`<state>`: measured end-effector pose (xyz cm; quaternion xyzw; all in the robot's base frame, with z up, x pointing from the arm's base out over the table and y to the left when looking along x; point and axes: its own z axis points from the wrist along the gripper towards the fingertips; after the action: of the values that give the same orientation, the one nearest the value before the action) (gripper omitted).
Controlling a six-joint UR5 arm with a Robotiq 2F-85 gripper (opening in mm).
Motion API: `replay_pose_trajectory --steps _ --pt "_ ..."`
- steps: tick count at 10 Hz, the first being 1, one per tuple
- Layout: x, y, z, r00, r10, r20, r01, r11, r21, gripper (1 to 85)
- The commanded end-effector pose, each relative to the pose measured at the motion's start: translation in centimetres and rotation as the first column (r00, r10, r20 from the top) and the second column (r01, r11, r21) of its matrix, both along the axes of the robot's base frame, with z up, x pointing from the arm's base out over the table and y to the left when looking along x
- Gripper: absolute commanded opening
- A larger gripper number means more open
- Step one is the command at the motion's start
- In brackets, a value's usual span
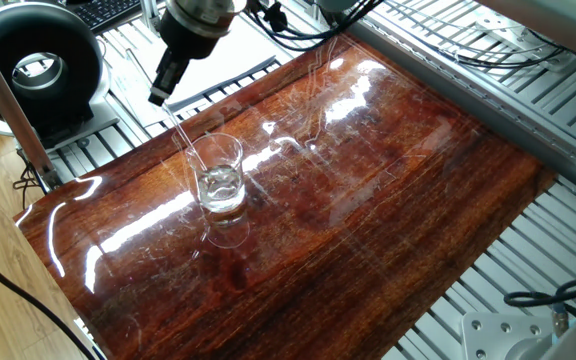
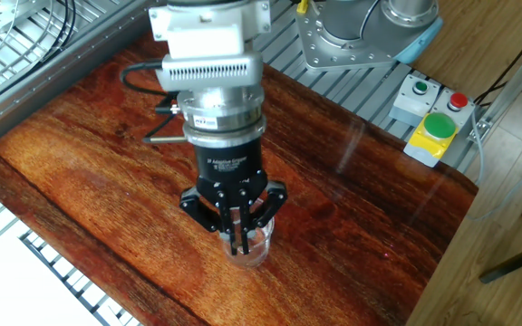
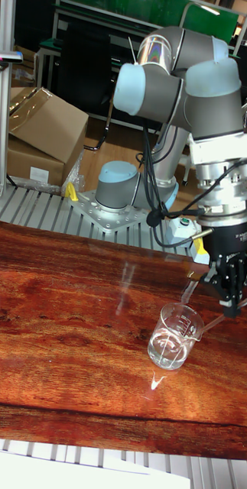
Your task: Stir the beaker with a glass rod
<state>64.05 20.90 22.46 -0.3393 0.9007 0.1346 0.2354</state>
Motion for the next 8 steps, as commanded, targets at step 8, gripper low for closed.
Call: replay_pose_trajectory --steps 8 --pt "-2.9 -1.7 1.8 0.997 0.067 0.029 -0.068 0.996 0.050 1.0"
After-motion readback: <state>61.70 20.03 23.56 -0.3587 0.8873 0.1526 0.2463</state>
